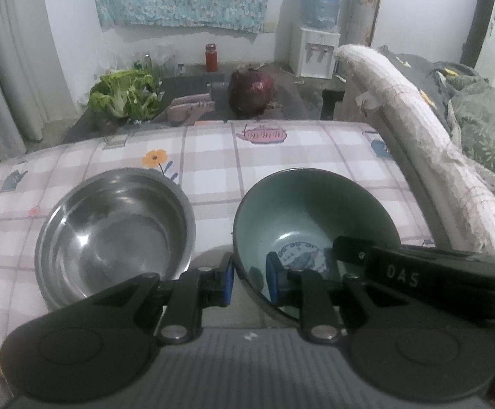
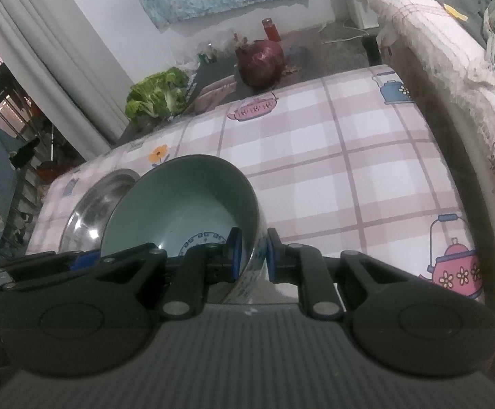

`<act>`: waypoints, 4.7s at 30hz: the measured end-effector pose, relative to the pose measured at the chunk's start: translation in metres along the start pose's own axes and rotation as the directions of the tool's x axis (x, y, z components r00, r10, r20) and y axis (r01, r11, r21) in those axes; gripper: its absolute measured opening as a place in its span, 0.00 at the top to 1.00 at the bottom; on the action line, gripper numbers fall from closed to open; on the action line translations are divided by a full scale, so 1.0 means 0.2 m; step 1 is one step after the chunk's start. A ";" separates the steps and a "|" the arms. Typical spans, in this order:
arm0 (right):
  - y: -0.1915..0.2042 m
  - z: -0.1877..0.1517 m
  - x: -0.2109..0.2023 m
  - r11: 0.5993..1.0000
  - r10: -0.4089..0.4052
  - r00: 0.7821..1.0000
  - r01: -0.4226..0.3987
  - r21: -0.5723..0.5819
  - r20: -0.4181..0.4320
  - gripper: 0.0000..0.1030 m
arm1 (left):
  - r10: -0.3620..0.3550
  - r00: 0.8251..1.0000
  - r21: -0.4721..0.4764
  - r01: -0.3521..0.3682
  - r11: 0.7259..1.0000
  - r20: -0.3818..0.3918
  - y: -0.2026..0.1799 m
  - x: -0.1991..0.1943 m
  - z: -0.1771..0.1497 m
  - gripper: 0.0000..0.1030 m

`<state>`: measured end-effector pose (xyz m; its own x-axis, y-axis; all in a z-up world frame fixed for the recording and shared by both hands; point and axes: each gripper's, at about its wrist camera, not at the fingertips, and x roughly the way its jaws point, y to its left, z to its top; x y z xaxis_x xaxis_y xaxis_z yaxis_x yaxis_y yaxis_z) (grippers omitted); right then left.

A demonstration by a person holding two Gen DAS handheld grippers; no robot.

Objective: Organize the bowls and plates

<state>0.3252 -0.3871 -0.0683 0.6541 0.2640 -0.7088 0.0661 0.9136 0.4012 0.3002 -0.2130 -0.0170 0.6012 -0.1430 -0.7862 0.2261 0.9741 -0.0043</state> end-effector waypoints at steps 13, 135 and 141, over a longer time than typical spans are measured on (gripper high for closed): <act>0.12 0.09 -0.10 0.999 0.018 0.999 -0.017 -0.035 0.047 0.87 | 0.003 0.998 -0.036 -0.001 0.999 0.060 0.08 -0.13 0.06 0.80; 1.72 -0.97 0.00 0.871 0.108 0.993 -0.117 -0.477 -0.046 0.68 | 0.219 0.975 -0.412 -0.190 0.891 0.023 1.62 -0.74 -1.33 0.56; 1.72 -0.94 0.12 0.872 0.076 0.996 -0.086 -0.481 -0.039 0.79 | 0.215 0.976 -0.415 -0.190 0.890 0.015 1.64 -0.73 -1.33 0.70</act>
<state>0.2221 -0.0083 -0.0559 0.6272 0.3447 -0.6984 -0.3609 0.9233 0.1315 0.0820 0.1749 -0.0674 0.6472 0.0672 -0.7593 -0.2310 0.9665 -0.1114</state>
